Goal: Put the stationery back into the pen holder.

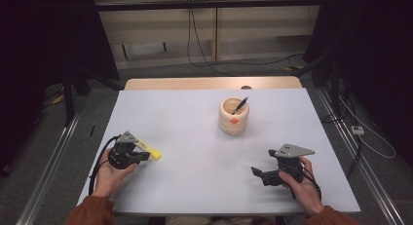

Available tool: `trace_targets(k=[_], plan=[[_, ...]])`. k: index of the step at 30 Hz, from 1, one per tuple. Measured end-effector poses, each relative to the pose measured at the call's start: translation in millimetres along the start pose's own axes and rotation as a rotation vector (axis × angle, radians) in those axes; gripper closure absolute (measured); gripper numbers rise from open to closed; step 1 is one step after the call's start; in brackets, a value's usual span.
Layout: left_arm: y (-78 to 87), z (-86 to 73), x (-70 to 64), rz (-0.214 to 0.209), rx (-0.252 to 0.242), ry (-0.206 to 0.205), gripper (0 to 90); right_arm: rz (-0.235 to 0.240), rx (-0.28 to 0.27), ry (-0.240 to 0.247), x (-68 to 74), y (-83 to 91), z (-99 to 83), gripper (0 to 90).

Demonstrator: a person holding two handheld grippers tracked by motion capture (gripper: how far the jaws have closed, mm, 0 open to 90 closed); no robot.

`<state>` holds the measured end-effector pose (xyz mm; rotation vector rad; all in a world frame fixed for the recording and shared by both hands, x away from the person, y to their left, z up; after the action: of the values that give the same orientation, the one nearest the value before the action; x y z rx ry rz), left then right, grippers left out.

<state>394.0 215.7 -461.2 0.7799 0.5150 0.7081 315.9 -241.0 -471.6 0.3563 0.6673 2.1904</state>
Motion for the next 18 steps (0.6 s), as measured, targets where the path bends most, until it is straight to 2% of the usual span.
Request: trace_targets(k=[7,18], plan=[[-6.4,-0.8,-2.3,-0.003,0.029,-0.015,90.0,0.001,0.0,0.002,0.0,-0.1,-0.1,7.0],[-10.1,-0.1,-1.5,-0.009,0.017,-0.001,90.0,0.003,0.001,0.005,-0.1,-0.8,0.0,7.0]])
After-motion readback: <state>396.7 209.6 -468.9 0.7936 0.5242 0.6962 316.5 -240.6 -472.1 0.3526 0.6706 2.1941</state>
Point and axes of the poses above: each handheld gripper's, and its own axes: y roughly backward along the jaws, z roughly out of its top, x roughly to its left, the point moved 3 cm from there along -y, roughly forward along the jaws, and after that the axes turned 5 degrees about y, right-handed, at the moved point
